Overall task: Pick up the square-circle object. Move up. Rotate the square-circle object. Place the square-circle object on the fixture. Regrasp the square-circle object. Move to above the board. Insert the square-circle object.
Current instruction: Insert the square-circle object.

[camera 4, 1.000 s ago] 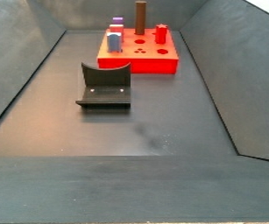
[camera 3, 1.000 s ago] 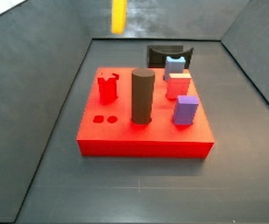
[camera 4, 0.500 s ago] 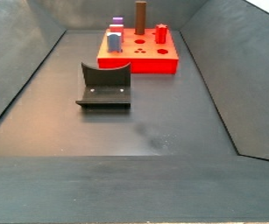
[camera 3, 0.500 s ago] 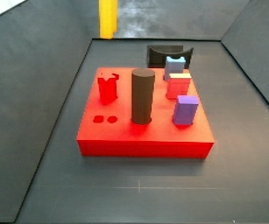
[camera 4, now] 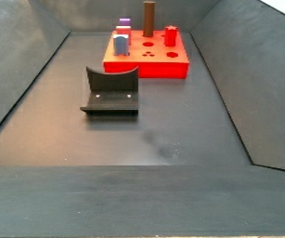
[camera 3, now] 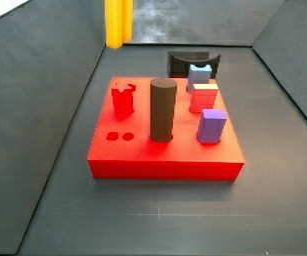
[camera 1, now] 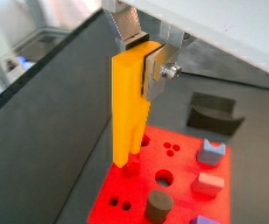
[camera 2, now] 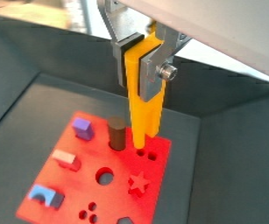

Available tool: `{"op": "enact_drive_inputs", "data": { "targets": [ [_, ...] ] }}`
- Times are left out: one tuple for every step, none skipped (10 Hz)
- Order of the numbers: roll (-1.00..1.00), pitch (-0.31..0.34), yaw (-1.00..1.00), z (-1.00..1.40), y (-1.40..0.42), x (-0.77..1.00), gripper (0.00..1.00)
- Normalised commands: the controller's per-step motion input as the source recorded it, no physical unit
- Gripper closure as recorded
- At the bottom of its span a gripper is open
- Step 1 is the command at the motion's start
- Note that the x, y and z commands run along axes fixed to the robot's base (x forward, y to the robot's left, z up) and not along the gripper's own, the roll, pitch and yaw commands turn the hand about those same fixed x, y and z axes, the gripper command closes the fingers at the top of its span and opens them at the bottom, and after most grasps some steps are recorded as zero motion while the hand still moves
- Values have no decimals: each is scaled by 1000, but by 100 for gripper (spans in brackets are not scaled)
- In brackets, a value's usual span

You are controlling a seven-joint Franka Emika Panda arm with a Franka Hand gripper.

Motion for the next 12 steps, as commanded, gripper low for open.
{"op": "enact_drive_inputs", "data": {
  "targets": [
    [-3,-21,-1000,-320,0,0,100],
    [-21,-9,-1000,-377,0,0,100],
    [-26,-7,-1000,-411,0,0,100],
    [-24,-10,-1000,-411,0,0,100],
    [-13,-50,-1000,-469,0,0,100],
    [-73,-177,-1000,-449,-14,0,100],
    [-111,-243,-963,-460,0,0,100],
    [-117,-243,-963,-451,0,0,100],
    [-113,-236,-971,-429,-14,0,100],
    [-109,-203,-983,-360,-40,0,100],
    [-67,-103,-989,-197,-94,0,100],
    [0,-26,-951,-91,-197,9,100]
  ]
}}
